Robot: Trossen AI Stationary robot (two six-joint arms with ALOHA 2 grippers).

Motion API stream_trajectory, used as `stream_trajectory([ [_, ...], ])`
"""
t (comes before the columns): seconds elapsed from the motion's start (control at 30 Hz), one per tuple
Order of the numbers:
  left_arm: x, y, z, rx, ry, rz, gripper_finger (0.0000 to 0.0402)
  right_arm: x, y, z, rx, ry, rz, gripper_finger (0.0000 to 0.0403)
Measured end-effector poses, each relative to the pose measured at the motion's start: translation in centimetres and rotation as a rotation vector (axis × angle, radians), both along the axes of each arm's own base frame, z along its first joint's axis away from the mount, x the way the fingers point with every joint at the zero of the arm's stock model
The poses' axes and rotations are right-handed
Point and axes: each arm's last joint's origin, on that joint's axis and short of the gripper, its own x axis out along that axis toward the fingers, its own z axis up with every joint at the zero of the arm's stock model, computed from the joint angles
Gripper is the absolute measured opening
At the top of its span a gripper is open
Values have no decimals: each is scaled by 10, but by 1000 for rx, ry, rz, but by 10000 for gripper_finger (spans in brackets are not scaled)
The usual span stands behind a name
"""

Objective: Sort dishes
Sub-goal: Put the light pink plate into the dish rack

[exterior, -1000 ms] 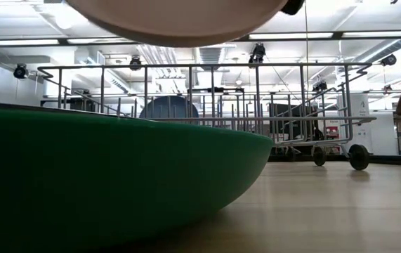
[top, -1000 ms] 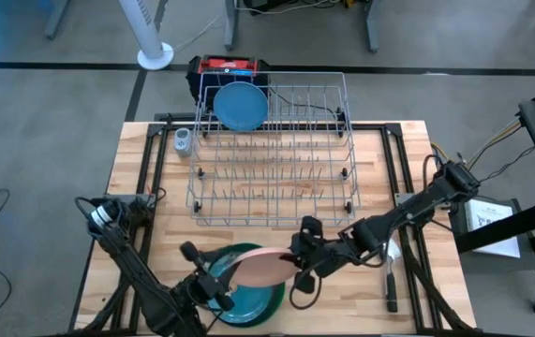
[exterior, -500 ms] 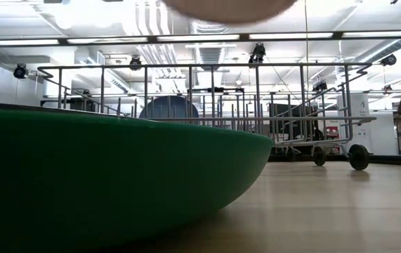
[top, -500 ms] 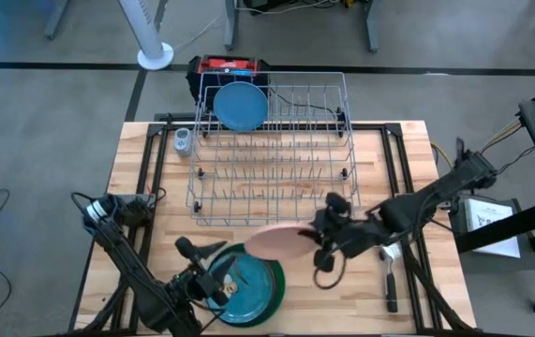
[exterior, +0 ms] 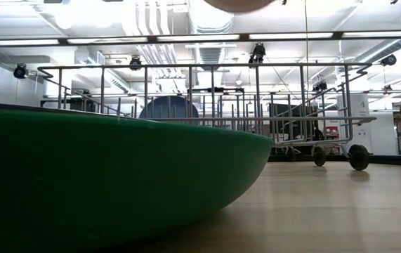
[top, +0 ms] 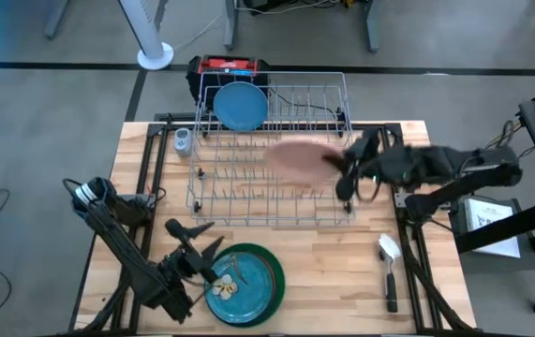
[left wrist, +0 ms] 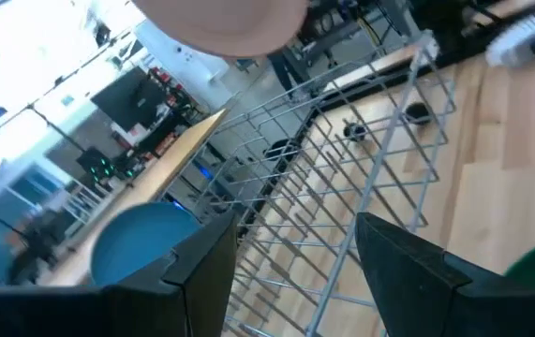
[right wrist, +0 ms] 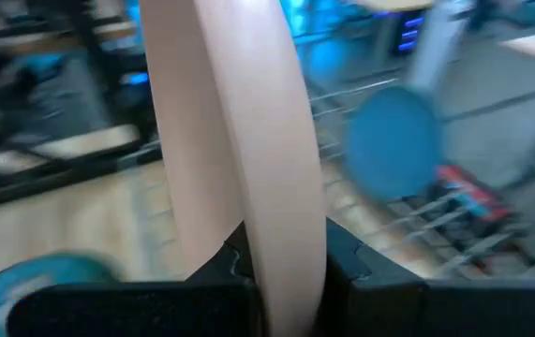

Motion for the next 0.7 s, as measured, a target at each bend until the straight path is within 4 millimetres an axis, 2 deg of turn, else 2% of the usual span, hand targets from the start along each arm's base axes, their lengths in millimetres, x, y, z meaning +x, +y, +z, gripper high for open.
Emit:
stream_trajectory([
  [0.17, -14, 18, -16, -69, -67, 31, 208, -12, -43, 11, -85, -10, -115, 30],
  [0.37, -24, 32, -32, -80, -91, 48, 208, -9, -97, 13, -66, -34, -87, 30],
  [0.57, -26, 45, -25, -70, -132, 51, 208, -2, -152, 0, -51, 10, -71, 30],
  [0.7, -28, 55, -18, -74, -146, 68, 208, 1, -185, -10, -27, 7, -151, 30],
])
